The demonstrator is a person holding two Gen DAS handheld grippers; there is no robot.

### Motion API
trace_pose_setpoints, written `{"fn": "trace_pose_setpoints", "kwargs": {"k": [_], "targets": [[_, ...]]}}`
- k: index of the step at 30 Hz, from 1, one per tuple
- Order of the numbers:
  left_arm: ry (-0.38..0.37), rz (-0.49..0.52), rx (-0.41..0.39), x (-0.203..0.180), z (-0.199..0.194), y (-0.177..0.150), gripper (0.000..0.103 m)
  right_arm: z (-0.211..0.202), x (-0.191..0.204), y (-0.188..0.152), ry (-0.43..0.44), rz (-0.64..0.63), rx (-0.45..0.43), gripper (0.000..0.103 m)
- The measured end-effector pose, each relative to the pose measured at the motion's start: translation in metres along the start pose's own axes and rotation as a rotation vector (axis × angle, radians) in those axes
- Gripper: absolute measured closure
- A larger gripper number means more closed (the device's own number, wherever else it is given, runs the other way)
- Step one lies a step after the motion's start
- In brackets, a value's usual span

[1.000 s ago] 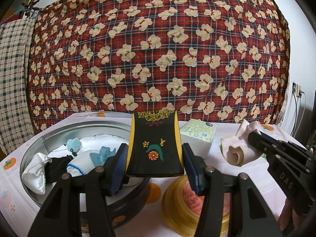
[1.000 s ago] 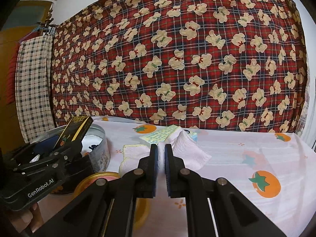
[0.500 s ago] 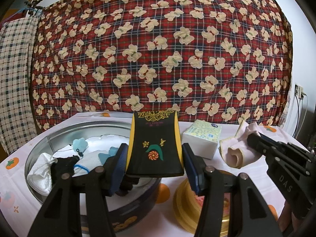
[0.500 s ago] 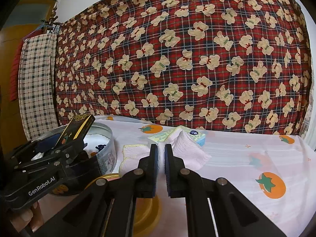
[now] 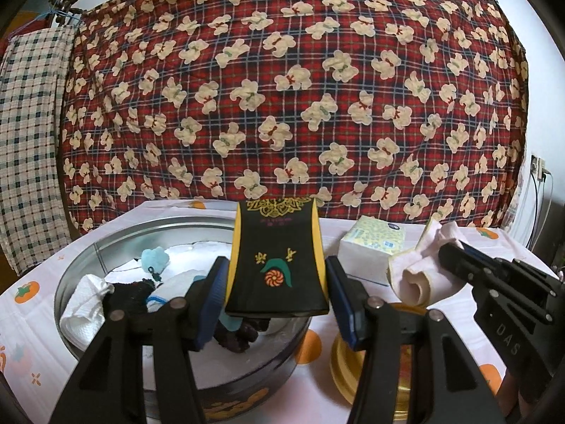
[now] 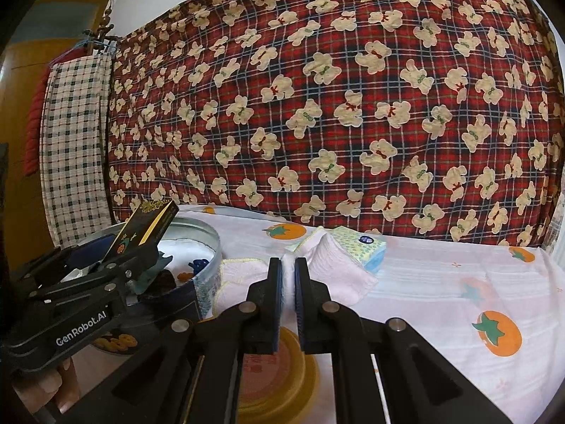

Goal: Organize soft objects
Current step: 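Carry the box with the left tool while the right tool carries the cloth toward the tin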

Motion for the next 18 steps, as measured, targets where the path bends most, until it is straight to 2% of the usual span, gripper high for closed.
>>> {"fn": "trace_pose_setpoints", "kwargs": {"k": [18], "targets": [[0.011,0.007,-0.006,0.025,0.0,0.012,0.048,0.013,0.016,0.018,0.072,0.025,-0.001,0.095]]}}
Point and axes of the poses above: each gripper's, at about its wrist camera, not at the fingertips, and z roughly the way its jaws point, x to its left, y to its top, the point moved 5 cm from there along z, roughly the way its jaws point, and after that the axes turned 13 degrees about y, right-handed, at the moved point
